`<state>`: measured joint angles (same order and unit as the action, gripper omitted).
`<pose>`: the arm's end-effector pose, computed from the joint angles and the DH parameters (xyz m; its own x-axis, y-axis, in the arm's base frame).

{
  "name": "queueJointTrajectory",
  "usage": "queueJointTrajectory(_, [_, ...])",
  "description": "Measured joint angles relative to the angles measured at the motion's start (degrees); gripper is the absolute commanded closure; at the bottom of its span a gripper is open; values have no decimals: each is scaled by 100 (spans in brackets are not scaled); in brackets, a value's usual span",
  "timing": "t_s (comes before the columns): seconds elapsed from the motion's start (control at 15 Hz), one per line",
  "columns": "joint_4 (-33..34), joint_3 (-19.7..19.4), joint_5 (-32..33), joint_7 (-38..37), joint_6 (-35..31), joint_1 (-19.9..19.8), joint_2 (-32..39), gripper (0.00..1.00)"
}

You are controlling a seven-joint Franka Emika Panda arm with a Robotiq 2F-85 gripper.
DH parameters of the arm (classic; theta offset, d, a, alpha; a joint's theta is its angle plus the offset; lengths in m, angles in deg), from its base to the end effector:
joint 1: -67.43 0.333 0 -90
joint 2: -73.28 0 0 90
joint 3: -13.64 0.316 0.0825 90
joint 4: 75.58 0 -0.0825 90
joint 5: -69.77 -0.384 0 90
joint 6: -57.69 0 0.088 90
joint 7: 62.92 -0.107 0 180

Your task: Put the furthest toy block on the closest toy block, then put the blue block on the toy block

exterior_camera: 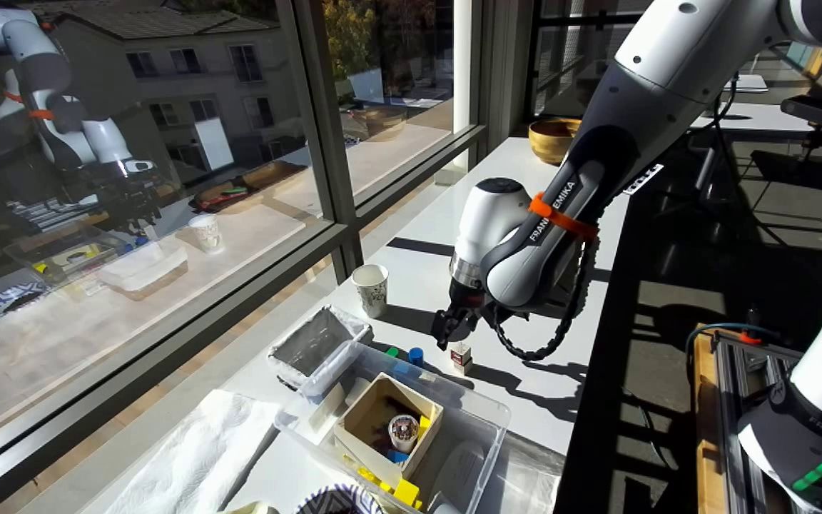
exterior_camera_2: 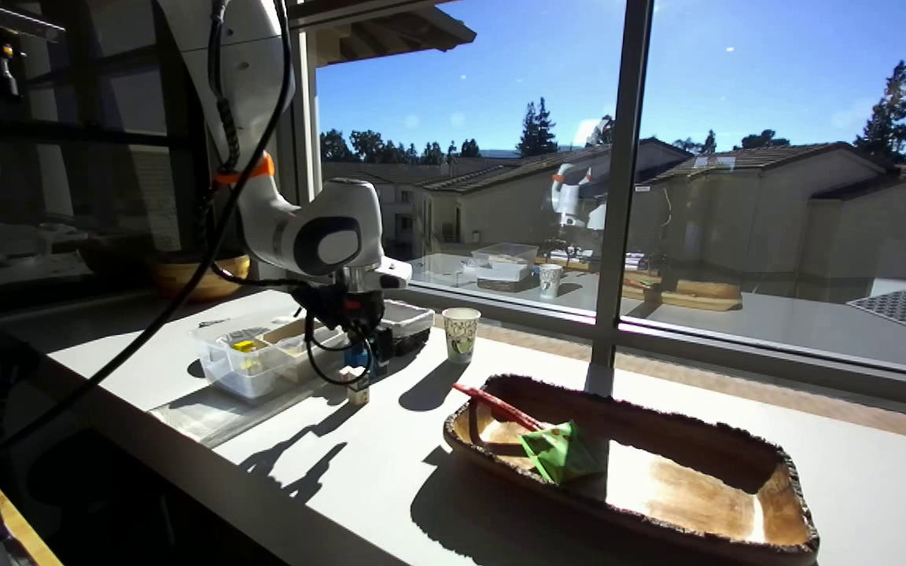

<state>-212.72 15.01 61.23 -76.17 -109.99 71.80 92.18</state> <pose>0.5172 0.0429 0.2005 0.9446 -0.2773 0.1755 -0.2609 -0.9589 -0.1112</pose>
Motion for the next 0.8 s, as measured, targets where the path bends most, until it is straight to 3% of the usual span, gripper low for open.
queueJointTrajectory(0.8, [7,254,-13,-21,460,156,-633,0])
